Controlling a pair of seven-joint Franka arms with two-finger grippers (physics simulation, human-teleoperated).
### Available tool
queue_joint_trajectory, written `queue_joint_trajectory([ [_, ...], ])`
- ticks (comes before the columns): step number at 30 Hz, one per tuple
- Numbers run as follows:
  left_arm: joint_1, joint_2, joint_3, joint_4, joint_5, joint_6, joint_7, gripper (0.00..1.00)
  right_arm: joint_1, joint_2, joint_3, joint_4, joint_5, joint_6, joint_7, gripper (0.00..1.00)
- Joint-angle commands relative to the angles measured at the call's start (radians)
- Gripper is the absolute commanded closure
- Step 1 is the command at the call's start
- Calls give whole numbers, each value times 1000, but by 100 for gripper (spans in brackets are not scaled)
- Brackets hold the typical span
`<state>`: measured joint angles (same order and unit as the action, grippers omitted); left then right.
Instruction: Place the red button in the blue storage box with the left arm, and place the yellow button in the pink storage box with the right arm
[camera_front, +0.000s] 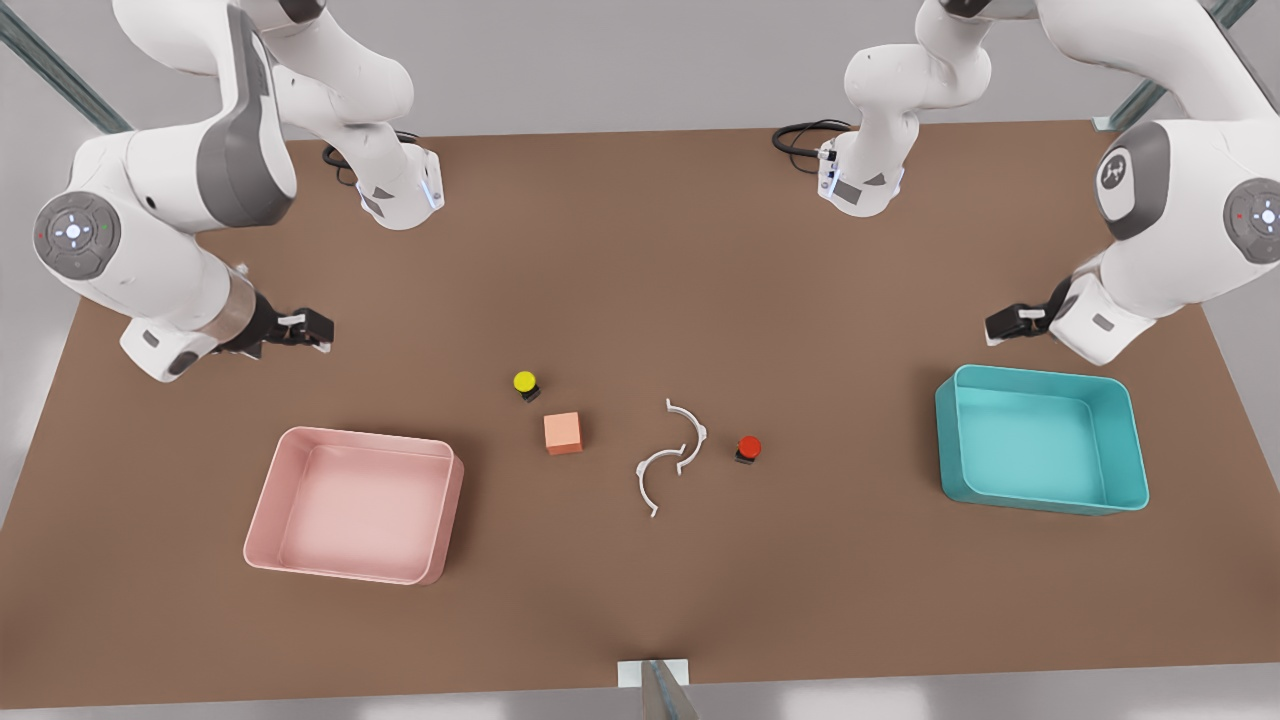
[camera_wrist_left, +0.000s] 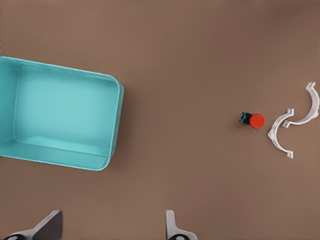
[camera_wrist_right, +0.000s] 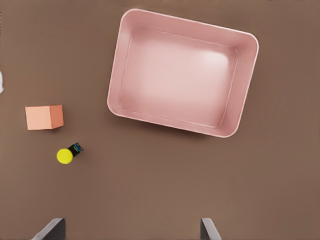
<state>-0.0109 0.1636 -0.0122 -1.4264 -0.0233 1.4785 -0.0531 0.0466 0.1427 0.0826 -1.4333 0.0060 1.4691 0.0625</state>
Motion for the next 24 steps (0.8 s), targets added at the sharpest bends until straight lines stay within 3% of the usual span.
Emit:
queue_joint_trajectory([
  [1,-4,1,0,1,11,92,21,0,1,0,0,1,-8,103,45,0],
  [3,-121,105,-28,15,13,137,-2,0,4,8,2,-1,-8,134,45,0],
  [6,-349,292,-26,18,11,361,-227,0,41,47,26,2,-3,138,102,0],
  [8,-408,409,-25,20,13,554,-406,0,118,116,98,8,2,165,125,0],
  [9,-408,453,-23,20,13,654,-402,0,206,169,86,28,-18,217,126,0],
  [11,-412,524,-23,20,13,786,-402,0,323,196,117,-108,-18,370,223,0],
  [14,-429,562,-23,20,13,861,-402,0,343,313,246,-131,-109,496,479,0],
  [17,-458,576,-23,-20,10,861,-402,0,240,385,316,-195,-115,543,476,0],
  [24,-458,573,-22,-147,10,855,-393,0,219,291,249,-498,-110,878,320,0],
])
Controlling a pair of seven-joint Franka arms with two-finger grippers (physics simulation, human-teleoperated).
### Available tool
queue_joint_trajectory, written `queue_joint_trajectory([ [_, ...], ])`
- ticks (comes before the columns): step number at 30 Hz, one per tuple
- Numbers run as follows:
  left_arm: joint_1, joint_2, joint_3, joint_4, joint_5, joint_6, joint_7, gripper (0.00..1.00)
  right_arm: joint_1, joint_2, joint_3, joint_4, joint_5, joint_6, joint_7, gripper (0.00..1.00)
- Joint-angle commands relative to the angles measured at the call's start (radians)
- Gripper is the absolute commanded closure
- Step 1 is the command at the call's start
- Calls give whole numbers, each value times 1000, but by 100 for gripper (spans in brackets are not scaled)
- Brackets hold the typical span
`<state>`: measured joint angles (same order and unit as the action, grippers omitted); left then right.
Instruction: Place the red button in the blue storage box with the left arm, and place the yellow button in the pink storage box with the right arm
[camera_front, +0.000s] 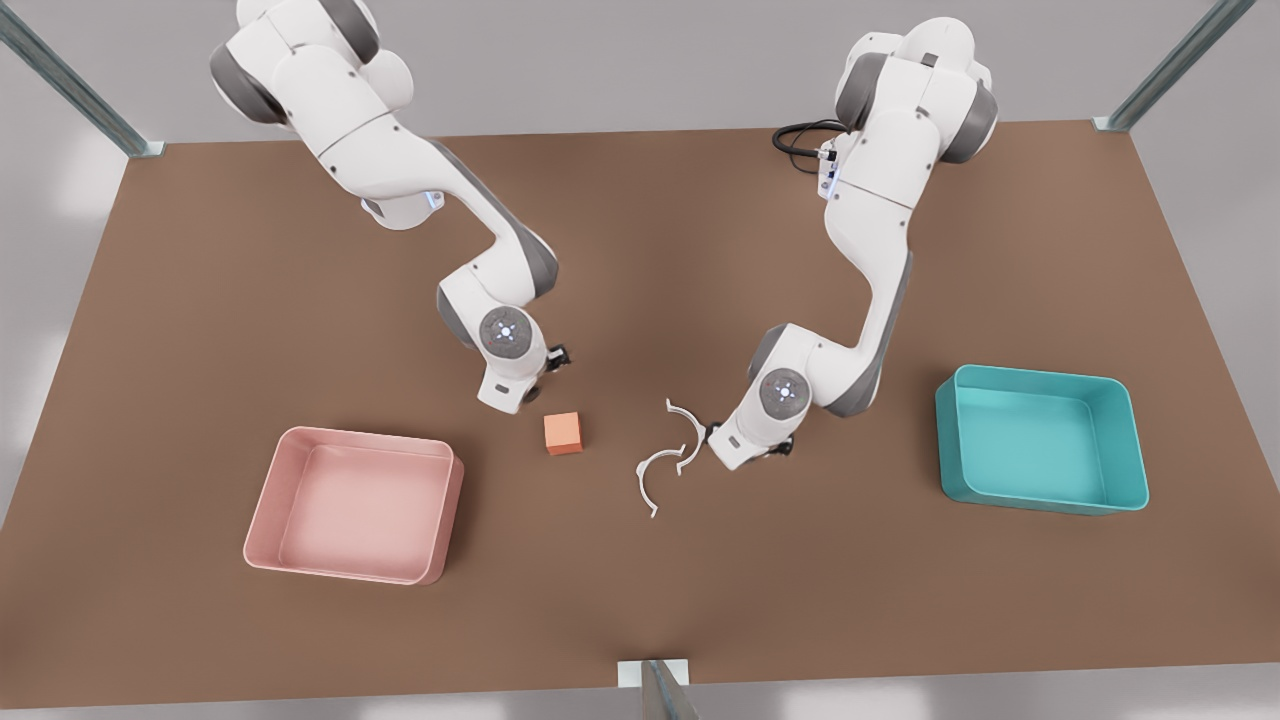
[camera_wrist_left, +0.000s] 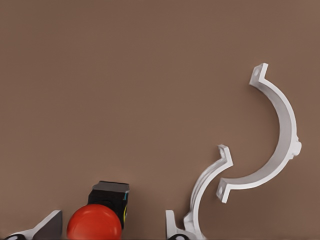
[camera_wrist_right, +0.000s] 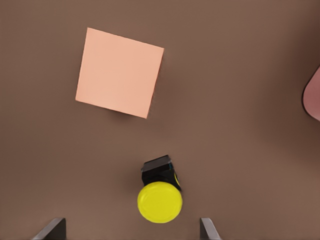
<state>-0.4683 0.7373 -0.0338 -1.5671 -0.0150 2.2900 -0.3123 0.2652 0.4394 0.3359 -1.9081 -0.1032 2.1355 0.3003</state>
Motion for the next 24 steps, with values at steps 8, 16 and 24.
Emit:
queue_joint_trajectory([
  [8,4,14,0,-18,1,48,-102,34,-18,-4,-34,-187,-1,494,-6,0],
  [16,7,34,0,-14,1,51,-100,54,-18,5,-26,-318,-1,661,-4,0],
  [24,342,-269,-2,-10,-3,-399,470,55,-15,45,-51,-310,-4,712,-58,36],
])
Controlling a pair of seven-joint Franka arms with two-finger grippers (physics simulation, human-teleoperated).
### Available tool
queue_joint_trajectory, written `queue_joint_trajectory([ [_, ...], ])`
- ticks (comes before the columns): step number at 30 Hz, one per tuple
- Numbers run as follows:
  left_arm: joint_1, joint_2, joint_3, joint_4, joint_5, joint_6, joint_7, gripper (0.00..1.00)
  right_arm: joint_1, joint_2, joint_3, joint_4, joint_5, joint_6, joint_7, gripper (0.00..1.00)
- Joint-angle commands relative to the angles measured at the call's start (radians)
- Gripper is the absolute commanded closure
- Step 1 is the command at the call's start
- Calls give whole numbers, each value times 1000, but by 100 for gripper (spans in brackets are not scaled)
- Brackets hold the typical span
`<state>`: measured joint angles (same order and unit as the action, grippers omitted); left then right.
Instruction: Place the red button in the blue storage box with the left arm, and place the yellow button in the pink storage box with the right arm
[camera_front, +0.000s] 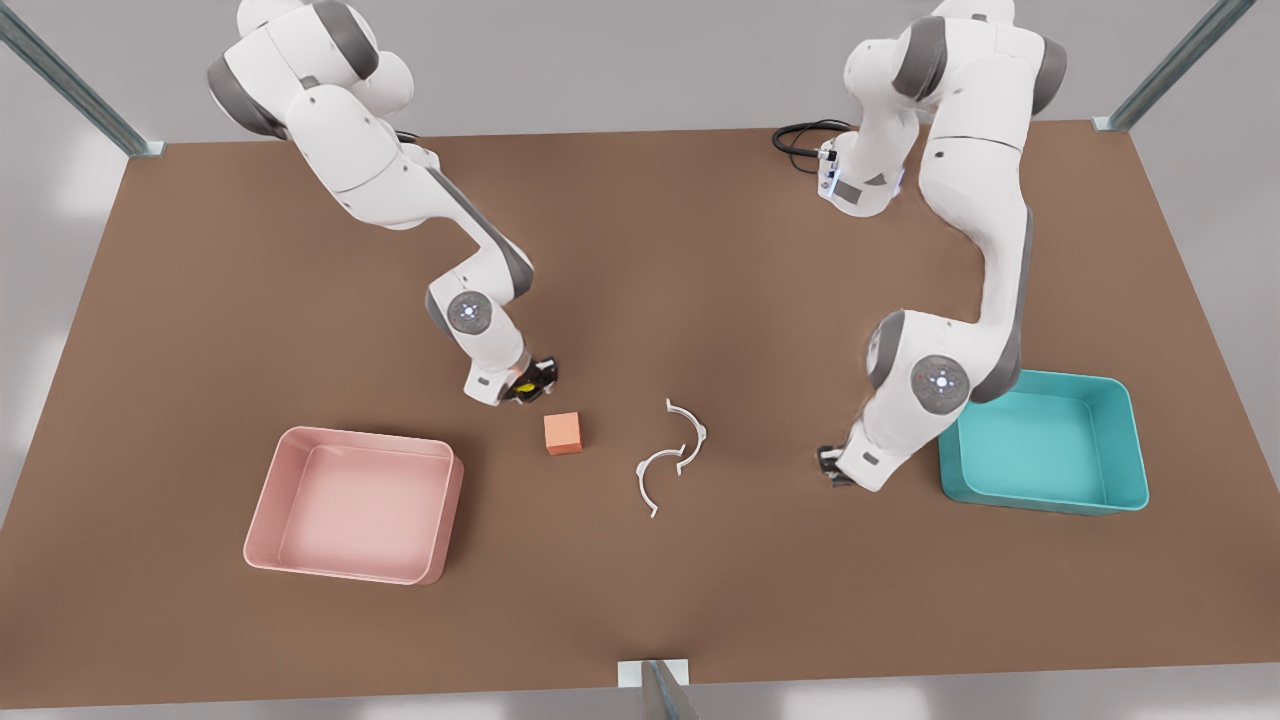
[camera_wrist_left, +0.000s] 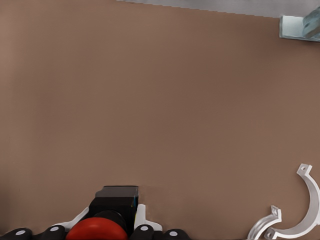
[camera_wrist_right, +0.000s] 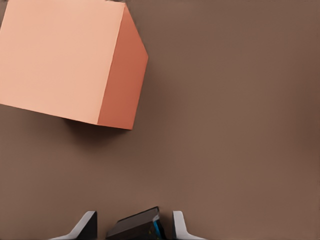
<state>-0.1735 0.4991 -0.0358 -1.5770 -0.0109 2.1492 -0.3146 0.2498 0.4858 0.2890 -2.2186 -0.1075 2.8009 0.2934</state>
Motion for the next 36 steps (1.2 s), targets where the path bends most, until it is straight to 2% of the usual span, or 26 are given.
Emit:
queue_joint_trajectory([
  [1,112,-43,2,-3,-3,-285,595,55,-1,-1,-4,-1,0,48,-51,38],
  [3,281,-50,7,-3,-1,-288,905,55,-4,-1,-5,-3,0,48,-62,41],
  [4,339,-43,8,-1,43,-282,997,55,-4,-1,-5,-3,0,48,-68,46],
  [5,393,-33,8,-1,43,-253,1078,55,-4,-1,-5,-4,0,48,-68,46],
  [8,462,65,8,5,43,-141,1186,54,-4,-1,-5,-3,0,48,-76,50],
  [9,473,88,8,14,42,-127,1186,33,-4,-1,-5,-1,0,46,-77,51],
  [10,474,88,7,14,34,-123,1184,0,-6,-1,-7,2,0,37,-94,51],
  [13,463,84,7,14,34,-138,1062,0,-21,-36,2,45,0,-67,-100,51],
  [15,424,-114,-24,28,32,-324,628,0,-29,-73,-21,112,3,-208,-168,51],
  [17,375,-298,-30,35,34,-402,378,0,-47,-108,-44,154,9,-349,-240,51],
  [18,295,-323,-6,78,35,-463,351,0,-47,-110,-74,267,77,-523,-304,52],
  [19,190,-352,77,101,19,-479,332,0,-44,-102,-129,326,130,-570,-411,52],
  [20,190,-386,74,101,-1,-479,313,0,-44,-96,-159,367,129,-590,-473,52],
  [21,187,-375,73,129,-11,-500,313,0,-44,-70,-177,480,131,-715,-491,52],
  [22,187,-375,73,129,-8,-502,313,0,-47,-49,-200,525,129,-752,-545,52],
  [24,181,-376,73,130,-8,-508,313,0,-76,-15,-217,591,129,-793,-628,52],
  [26,178,-375,73,134,-8,-517,313,0,-178,14,-183,632,127,-791,-715,52],
  [28,180,-376,73,134,-9,-519,316,0,-213,37,-186,629,129,-785,-761,51],
  [29,178,-376,73,134,-9,-519,316,0,-215,48,-191,628,126,-779,-763,43],
  [31,170,-376,73,134,-8,-526,318,0,-218,85,-195,631,126,-762,-751,0],
  [34,166,-379,73,132,-12,-526,315,0,-218,96,-197,651,126,-750,-743,0],
  [36,166,-379,74,134,-11,-525,315,0,-215,21,-197,692,121,-764,-705,0],
])
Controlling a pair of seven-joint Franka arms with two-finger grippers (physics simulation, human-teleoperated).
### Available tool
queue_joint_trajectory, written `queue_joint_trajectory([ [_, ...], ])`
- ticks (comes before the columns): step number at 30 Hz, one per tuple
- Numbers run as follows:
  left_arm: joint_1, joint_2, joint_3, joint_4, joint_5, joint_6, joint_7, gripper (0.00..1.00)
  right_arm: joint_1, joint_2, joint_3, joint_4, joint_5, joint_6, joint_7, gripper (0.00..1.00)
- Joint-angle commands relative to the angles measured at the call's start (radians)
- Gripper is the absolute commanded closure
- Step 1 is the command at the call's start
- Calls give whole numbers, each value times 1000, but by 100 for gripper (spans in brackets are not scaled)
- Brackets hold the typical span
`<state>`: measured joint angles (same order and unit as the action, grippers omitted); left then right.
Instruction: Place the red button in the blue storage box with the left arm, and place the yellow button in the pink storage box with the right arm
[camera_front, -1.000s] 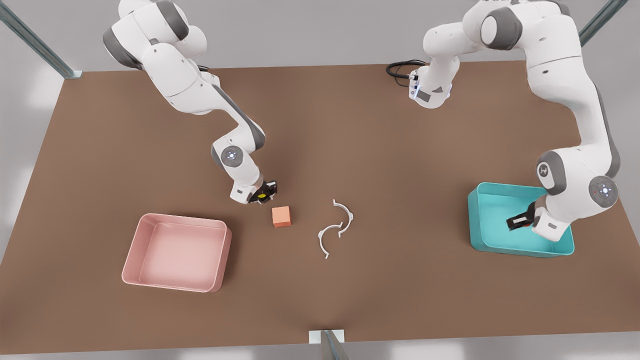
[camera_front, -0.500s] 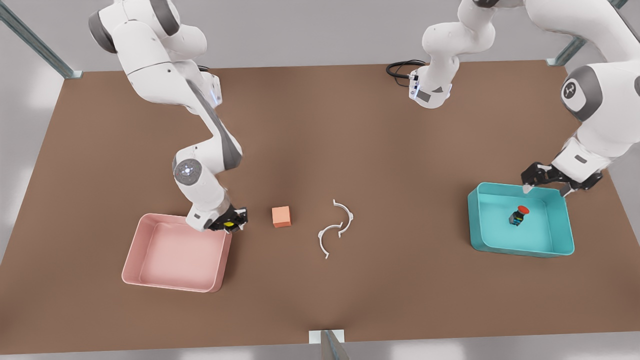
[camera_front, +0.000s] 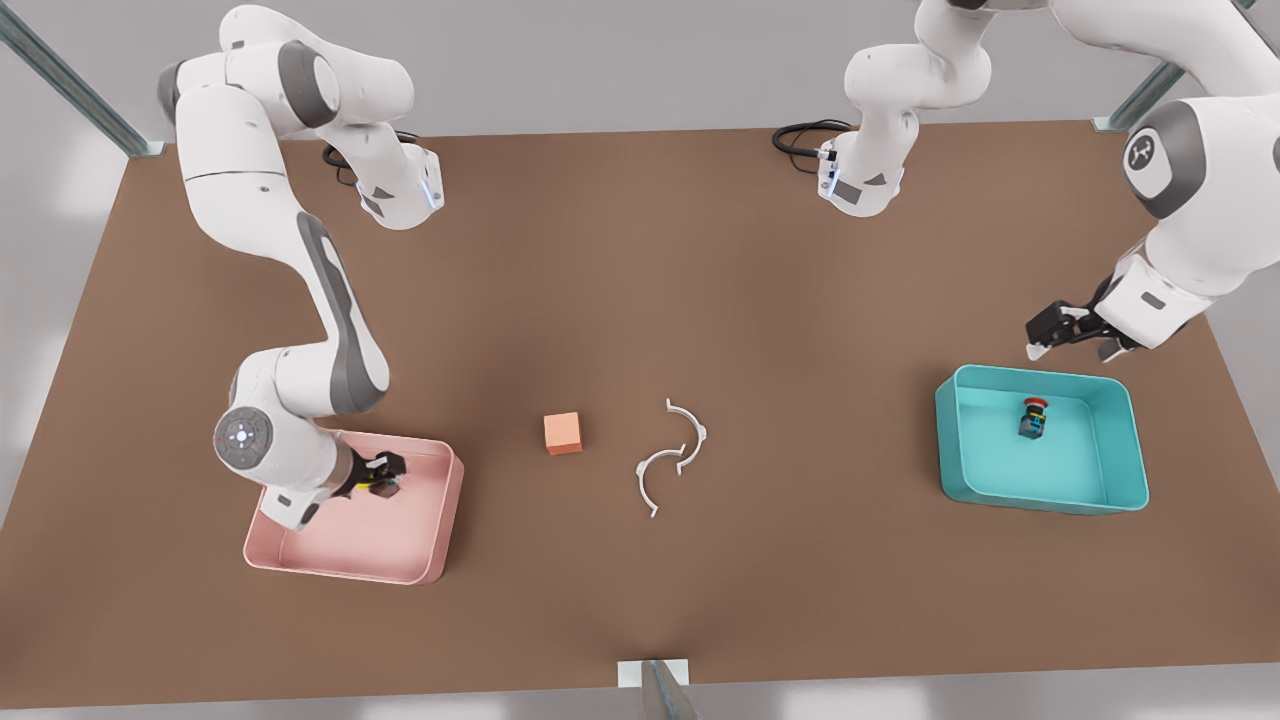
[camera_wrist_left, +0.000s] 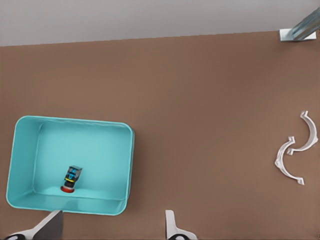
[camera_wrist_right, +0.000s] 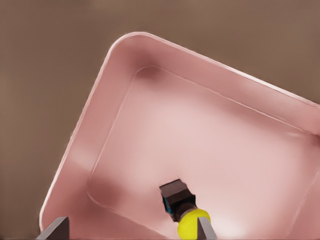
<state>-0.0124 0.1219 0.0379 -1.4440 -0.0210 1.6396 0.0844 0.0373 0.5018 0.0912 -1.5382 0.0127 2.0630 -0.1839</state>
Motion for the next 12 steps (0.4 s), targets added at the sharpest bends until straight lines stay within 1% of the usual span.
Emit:
queue_joint_trajectory([
  [1,5,-1,0,1,0,-15,-84,0,12,-95,-1,13,-16,-107,-90,0],
  [2,5,2,0,1,1,-15,-84,0,30,-199,7,9,-54,-211,81,0],
  [3,5,-1,0,1,1,-15,-81,0,29,-330,-2,-63,-54,-239,123,0],
  [4,5,2,0,1,3,-15,-83,0,9,-370,-21,-74,-54,-329,139,0],
  [5,6,1,0,1,0,-15,-83,0,-22,-326,-10,-59,-50,-343,161,0],
  [6,6,1,0,1,1,-15,-80,0,-25,-249,-11,53,-50,-427,161,0],
  [7,5,1,0,1,1,-15,-81,0,-23,-218,-11,99,-50,-448,161,0],
  [12,5,1,0,1,1,-15,-84,0,-23,-217,-13,99,-51,-448,161,0],
])
